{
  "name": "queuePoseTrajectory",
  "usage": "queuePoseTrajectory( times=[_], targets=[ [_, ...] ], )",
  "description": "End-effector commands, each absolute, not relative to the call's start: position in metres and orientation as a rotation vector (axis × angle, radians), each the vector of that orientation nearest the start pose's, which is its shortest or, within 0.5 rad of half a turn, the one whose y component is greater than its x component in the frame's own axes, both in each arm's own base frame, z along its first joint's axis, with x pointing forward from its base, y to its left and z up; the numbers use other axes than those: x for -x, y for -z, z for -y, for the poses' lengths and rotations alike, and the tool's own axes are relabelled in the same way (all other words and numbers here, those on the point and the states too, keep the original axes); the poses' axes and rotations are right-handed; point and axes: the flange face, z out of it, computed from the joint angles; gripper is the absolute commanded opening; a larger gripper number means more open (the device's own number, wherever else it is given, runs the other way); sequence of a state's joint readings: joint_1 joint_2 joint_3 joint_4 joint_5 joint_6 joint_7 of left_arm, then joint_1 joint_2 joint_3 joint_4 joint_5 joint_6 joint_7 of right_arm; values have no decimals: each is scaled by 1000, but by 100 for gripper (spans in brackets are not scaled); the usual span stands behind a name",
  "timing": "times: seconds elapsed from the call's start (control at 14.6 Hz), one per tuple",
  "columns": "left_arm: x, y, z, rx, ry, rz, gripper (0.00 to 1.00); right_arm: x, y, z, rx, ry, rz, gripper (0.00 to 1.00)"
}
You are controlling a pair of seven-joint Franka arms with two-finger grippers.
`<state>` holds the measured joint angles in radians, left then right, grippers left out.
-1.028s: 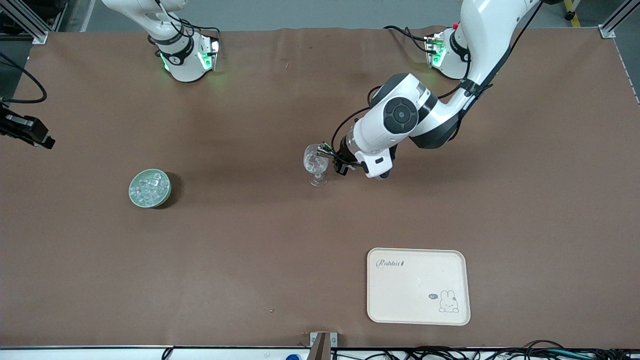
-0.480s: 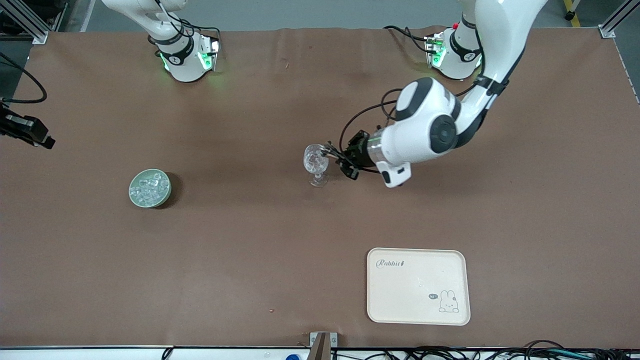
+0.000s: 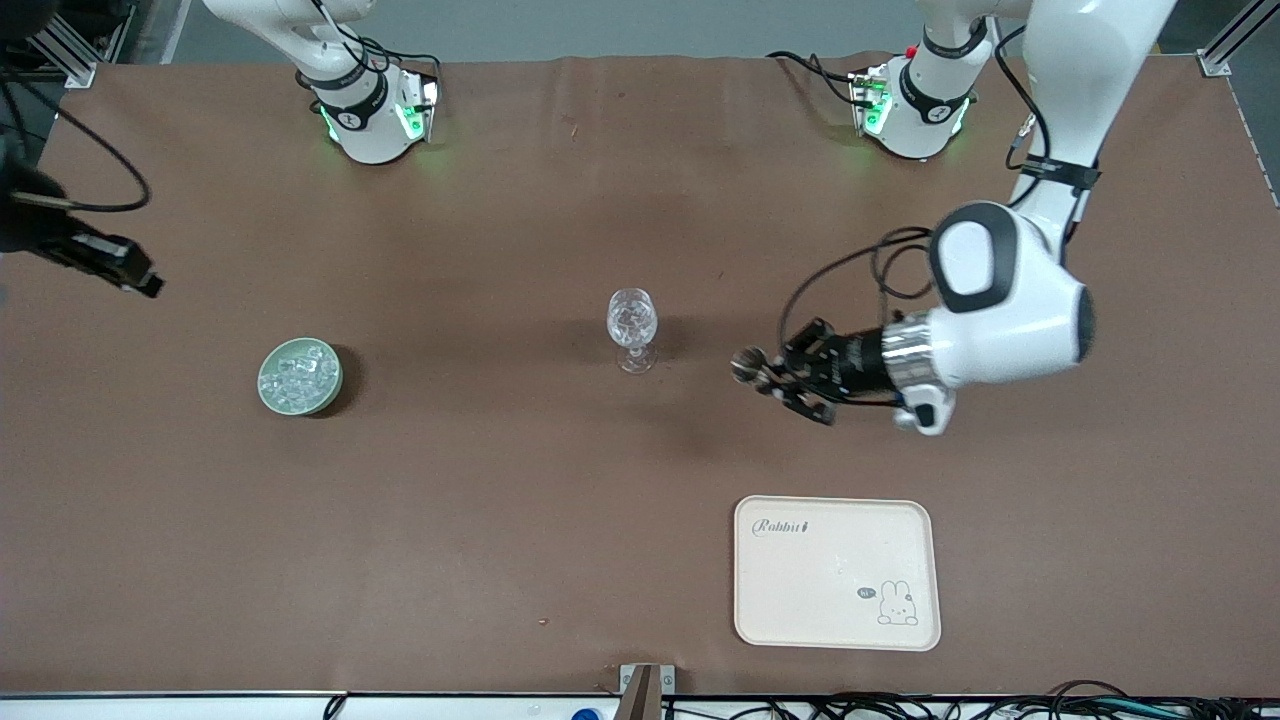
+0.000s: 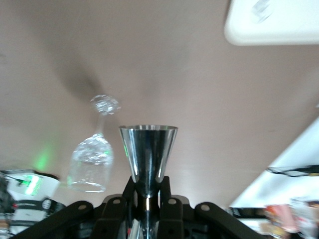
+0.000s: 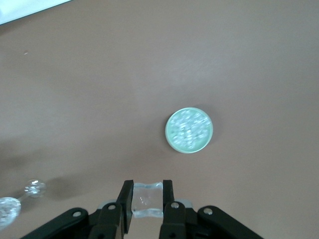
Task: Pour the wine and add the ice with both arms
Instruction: 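Move the jigger to the tray while the right gripper carries ice to glass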
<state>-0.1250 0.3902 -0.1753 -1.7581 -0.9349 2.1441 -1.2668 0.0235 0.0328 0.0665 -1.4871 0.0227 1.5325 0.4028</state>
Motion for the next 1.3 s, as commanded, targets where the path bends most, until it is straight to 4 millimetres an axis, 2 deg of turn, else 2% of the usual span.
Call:
queuePoseTrajectory(
  times=[0.0,0.07,0.14,0.41,0.55,0.62,0.69,0.89,0.96,1.23],
  targets=[
    [-643,-352,162,-1609,788,-1660,0,-542,-644,-128,3050,-1,-582,1],
    [-650,-342,137,-1564,798,-1651,0,-535,-644,-156,3042,5,-630,1],
    [-659,-332,121,-1527,795,-1644,0,-529,-641,-184,3041,3,-652,1],
    [-701,-269,90,-1334,800,-1695,0,-511,-620,-279,2970,-9,-779,1],
    [-721,-260,82,-1227,793,-1686,0,-501,-603,-322,2943,-38,-823,1],
    [-725,-255,79,-1164,795,-1684,0,-495,-593,-342,2941,-45,-834,1],
    [-726,-240,75,-1120,800,-1701,0,-491,-580,-361,2944,-48,-854,1],
    [-727,-218,61,-1092,786,-1712,0,-478,-541,-419,2939,-41,-887,1],
    [-726,-213,56,-1059,787,-1718,0,-477,-525,-433,2934,-27,-911,1],
    [-721,-169,36,-995,754,-1722,0,-471,-472,-479,2925,25,-953,1]
  ],
)
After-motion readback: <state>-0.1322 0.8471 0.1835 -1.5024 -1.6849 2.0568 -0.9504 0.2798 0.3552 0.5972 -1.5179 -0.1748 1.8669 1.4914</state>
